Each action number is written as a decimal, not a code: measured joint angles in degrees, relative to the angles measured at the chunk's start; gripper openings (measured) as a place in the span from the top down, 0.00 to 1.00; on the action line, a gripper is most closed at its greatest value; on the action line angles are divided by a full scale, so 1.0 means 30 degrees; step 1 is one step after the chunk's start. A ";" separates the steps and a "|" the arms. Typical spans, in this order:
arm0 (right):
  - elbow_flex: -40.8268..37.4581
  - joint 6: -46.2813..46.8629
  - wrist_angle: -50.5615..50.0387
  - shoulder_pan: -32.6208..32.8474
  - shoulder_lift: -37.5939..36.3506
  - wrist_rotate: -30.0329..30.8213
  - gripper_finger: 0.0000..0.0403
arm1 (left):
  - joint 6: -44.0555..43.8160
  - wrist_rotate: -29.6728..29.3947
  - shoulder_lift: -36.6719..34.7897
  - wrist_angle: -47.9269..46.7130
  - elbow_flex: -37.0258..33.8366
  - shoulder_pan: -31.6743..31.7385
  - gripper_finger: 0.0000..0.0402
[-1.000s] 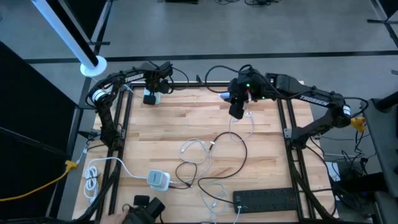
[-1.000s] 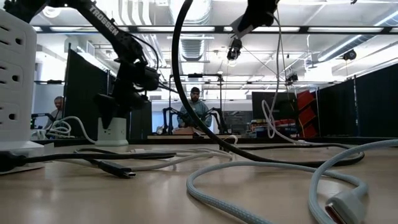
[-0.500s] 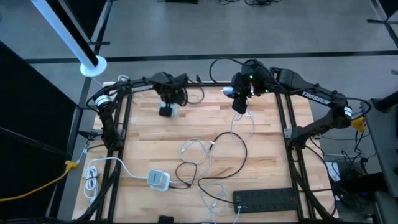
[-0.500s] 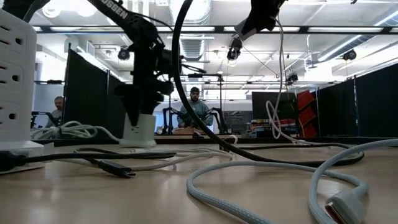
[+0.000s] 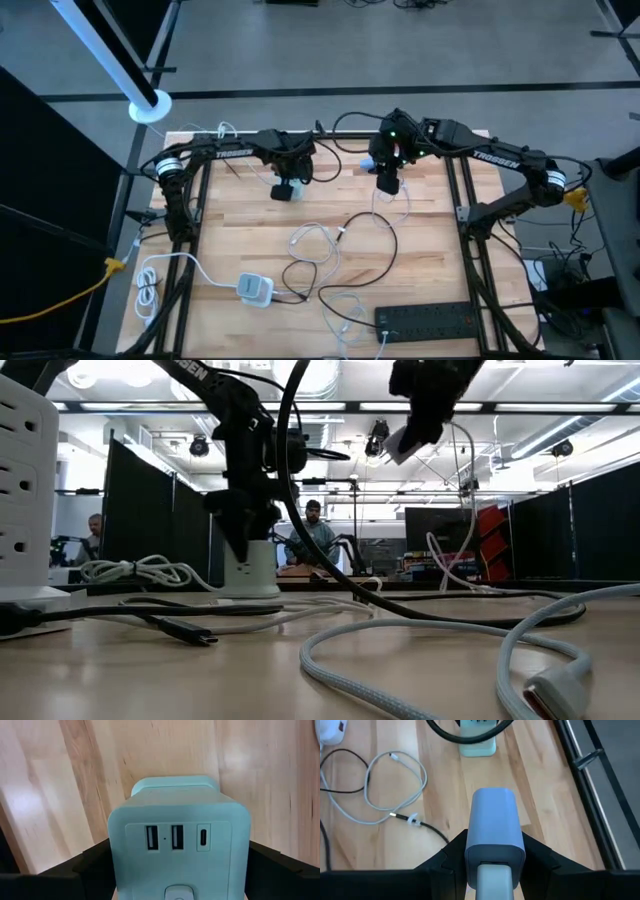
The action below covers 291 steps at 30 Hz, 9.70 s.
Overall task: Insert USB
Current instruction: Insert the purple charger adapter into the green outlet extension, then return to Home Position
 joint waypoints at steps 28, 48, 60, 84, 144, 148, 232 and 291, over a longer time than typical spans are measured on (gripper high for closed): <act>-0.4788 0.0622 2.1409 0.0018 1.0583 -0.3626 0.71 | -0.0881 0.0147 -0.4152 0.0227 -0.4730 0.1997 0.17; -0.2511 0.0668 2.2022 0.0018 1.3198 -0.2786 0.71 | -0.0292 0.0165 -0.4456 0.9955 -1.0795 0.1968 0.22; -0.2511 0.1928 2.2905 0.0145 1.3198 -0.1960 0.71 | 0.0837 0.0086 -0.4485 1.0428 -1.1038 0.1633 0.22; -0.2593 0.3857 2.3522 0.3002 1.3482 -0.1294 0.71 | -0.2581 0.0033 -0.6061 0.6470 -1.1301 -0.1726 0.22; -0.2037 0.7861 2.4640 0.4476 1.4692 0.6944 0.71 | -0.3153 -0.1112 -0.6925 1.1638 -1.3005 -0.1508 0.22; -0.2037 0.7948 2.4675 0.4441 1.4692 0.6857 0.71 | -0.3351 -0.1132 -0.6925 1.1736 -1.3005 -0.1508 0.22; 1.0904 -0.1342 0.0974 0.0849 0.9717 -0.0528 0.60 | -1.3041 -0.5394 -1.7448 0.8648 -1.0105 -0.1442 0.22; -2.2550 0.9568 2.2884 -0.0055 -2.2771 -0.7541 1.00 | -1.5096 -0.3599 -3.2450 2.0335 -2.3346 -0.8589 1.00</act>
